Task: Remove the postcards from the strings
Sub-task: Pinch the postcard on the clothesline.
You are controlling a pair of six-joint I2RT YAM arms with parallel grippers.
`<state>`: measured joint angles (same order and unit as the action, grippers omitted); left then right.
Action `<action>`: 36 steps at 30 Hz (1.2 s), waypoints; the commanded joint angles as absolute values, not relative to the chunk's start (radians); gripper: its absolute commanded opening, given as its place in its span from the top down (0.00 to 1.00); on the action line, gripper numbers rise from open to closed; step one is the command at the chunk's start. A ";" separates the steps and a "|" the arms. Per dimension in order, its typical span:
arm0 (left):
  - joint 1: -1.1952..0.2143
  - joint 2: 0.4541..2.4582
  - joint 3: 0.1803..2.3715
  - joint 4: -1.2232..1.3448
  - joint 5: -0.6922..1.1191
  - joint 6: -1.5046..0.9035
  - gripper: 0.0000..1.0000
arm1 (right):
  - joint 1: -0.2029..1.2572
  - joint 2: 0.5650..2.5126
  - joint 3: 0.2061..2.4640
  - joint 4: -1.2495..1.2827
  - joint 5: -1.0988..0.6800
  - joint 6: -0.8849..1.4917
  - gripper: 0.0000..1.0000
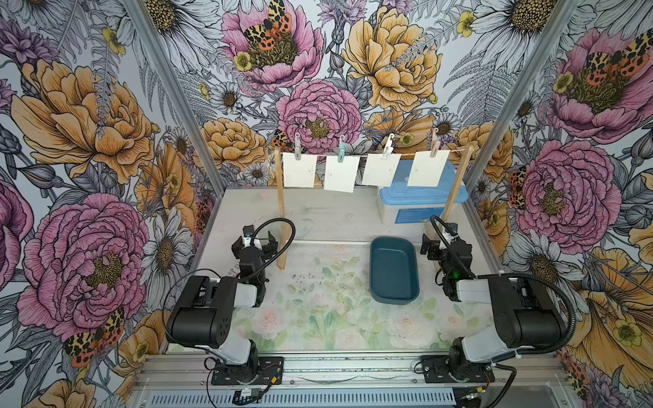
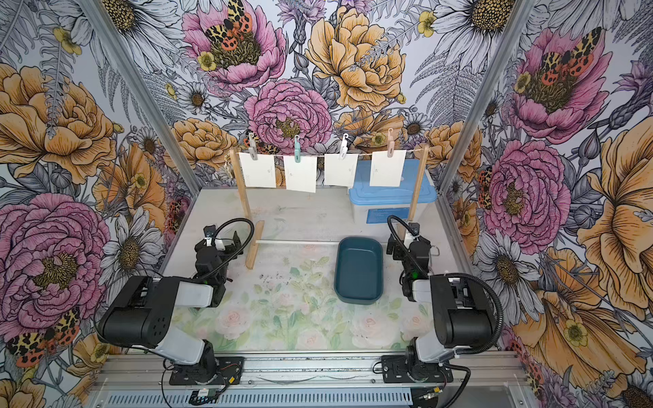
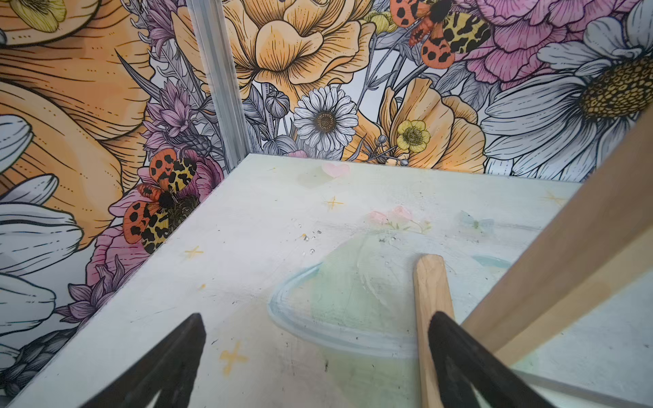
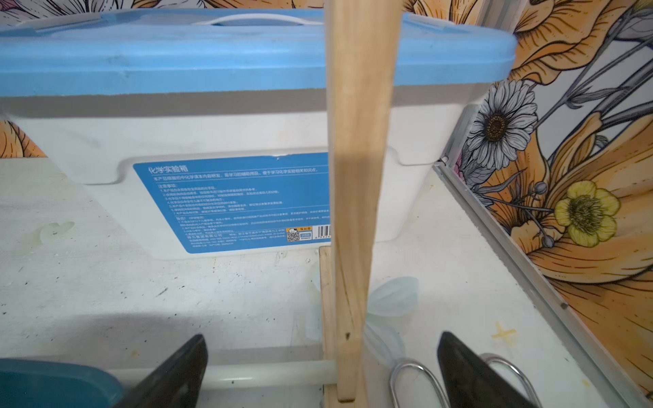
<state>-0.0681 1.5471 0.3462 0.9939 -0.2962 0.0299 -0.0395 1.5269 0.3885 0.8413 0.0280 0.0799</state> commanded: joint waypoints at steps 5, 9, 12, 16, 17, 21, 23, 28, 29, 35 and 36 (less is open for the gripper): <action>-0.075 1.556 0.337 1.033 -0.312 0.040 0.01 | -0.034 1.533 0.397 0.852 0.015 0.068 0.00; -0.067 1.556 0.343 1.019 -0.299 0.037 0.01 | -0.034 1.534 0.397 0.851 0.015 0.071 0.00; -0.050 1.552 0.358 0.985 -0.266 0.024 0.01 | -0.035 1.532 0.396 0.852 0.014 0.071 0.01; -0.033 1.551 0.367 0.961 -0.233 0.017 0.01 | -0.035 1.534 0.397 0.852 0.013 0.071 0.01; -0.032 1.551 0.368 0.959 -0.228 0.015 0.01 | -0.034 1.534 0.397 0.853 0.014 0.071 0.01; -0.025 1.549 0.371 0.950 -0.216 0.012 0.01 | -0.035 1.534 0.397 0.852 0.014 0.071 0.00; -0.019 1.549 0.375 0.945 -0.193 0.009 0.01 | -0.034 1.533 0.397 0.851 0.014 0.071 0.00; -0.011 1.549 0.376 0.939 -0.166 0.007 0.01 | -0.033 1.532 0.396 0.852 0.014 0.069 0.01; -0.011 1.546 0.368 0.954 -0.162 0.005 0.01 | -0.025 1.524 0.390 0.860 0.044 0.072 0.01; -0.079 1.487 0.331 0.987 -0.299 0.050 0.01 | -0.008 1.296 0.386 0.643 0.179 0.135 0.00; -0.089 1.468 0.344 0.950 -0.339 0.051 0.01 | -0.013 1.260 0.390 0.601 0.179 0.157 0.00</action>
<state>-0.0666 1.5173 0.3378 0.9531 -0.2459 0.0330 -0.0071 1.3556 0.3744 0.7139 0.1150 0.1001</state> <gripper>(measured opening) 0.988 0.995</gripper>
